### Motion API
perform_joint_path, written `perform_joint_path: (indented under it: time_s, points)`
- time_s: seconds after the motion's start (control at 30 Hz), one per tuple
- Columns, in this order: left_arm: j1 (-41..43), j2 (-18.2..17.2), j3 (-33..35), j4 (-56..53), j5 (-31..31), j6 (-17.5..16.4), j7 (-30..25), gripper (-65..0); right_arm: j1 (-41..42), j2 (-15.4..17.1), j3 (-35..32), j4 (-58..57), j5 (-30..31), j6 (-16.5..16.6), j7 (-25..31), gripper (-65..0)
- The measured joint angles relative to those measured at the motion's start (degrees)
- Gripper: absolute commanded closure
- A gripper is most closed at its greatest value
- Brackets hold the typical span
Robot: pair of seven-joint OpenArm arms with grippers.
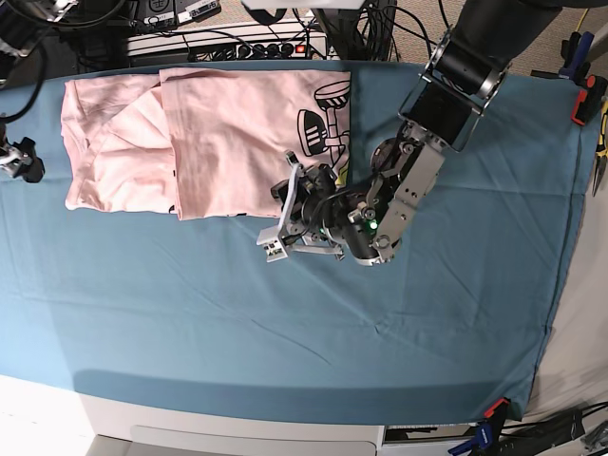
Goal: Fold the T-shirt properly
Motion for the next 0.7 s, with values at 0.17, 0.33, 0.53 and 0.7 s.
perform_joint_path:
  time_s: [0.17, 0.33, 0.53, 0.7]
  points:
    - [0.0, -0.7, 0.0, 0.0, 2.0, 0.6, -0.8, -21.1, 0.0, 3.5, 0.0, -7.5, 5.8, 2.1, -2.8, -41.7]
    - [0.0, -0.5, 0.0, 0.0, 1.8, 0.6, -1.6, -23.4, -0.2, 3.8, -0.6, -12.8, 10.3, 4.3, -4.7, -41.7]
    - [-0.2, -0.5, 0.0, 0.0, 1.8, 1.0, -2.0, -24.6, 0.0, 3.7, -11.6, -16.4, 14.3, 4.5, -4.3, -41.7]
    - [-0.2, -0.5, 0.0, 0.0, 1.8, 1.0, -2.0, -24.6, 1.9, 3.9, -15.2, -16.3, 10.7, 4.6, -1.4, -41.6]
